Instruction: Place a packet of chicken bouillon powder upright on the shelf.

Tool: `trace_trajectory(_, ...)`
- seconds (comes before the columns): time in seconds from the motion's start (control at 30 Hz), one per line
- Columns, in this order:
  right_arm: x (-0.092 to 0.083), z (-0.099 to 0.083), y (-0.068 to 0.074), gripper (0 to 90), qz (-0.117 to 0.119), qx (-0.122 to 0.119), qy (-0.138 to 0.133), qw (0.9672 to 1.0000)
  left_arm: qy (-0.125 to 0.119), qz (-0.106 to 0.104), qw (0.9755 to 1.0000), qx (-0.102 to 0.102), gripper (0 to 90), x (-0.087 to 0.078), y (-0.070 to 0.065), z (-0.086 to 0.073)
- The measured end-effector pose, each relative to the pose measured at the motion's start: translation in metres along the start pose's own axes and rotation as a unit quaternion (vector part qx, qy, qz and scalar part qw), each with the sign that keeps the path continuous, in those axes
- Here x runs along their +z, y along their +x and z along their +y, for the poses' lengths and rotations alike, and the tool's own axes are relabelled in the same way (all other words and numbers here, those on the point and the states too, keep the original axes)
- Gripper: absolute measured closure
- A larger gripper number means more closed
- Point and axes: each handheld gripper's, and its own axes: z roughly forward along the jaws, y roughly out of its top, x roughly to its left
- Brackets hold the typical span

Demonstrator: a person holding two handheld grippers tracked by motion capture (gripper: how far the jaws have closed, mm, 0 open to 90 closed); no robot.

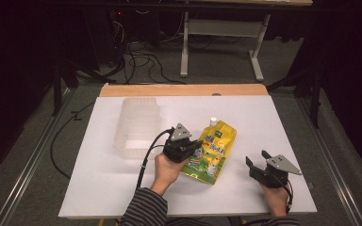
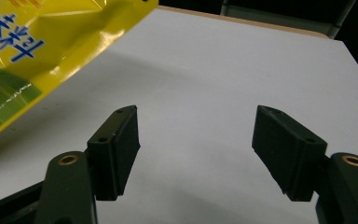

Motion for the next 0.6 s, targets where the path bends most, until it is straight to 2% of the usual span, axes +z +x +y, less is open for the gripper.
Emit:
trace_trajectory(0.1, -0.001, 0.000, 0.000, 32.3, -0.002, 0.000, -0.003, 1.0000, -0.014, -0.005, 0.9998, -0.009, 90.0, -0.004, -0.002, 0.009)
trace_trajectory(0.27, -0.001, 0.000, 0.000, 32.2, 0.000, 0.002, -0.003, 1.0000, -0.023, -0.009, 0.9997, 0.007, 90.0, -0.010, -0.007, 0.018)
trace_trajectory(0.37, 0.000, 0.000, 0.001, 32.1, 0.000, 0.001, 0.001, 1.0000, -0.028, -0.013, 0.9995, 0.007, 90.0, -0.013, -0.008, 0.023)
trace_trajectory(0.47, -0.001, 0.000, 0.000, 32.2, -0.003, 0.000, -0.003, 1.0000, -0.036, -0.012, 0.9993, -0.003, 90.0, -0.016, -0.007, 0.030)
trace_trajectory(0.6, -0.001, 0.000, 0.000, 32.2, 0.000, 0.000, -0.004, 1.0000, -0.040, -0.012, 0.9991, 0.007, 90.0, -0.023, -0.008, 0.035)
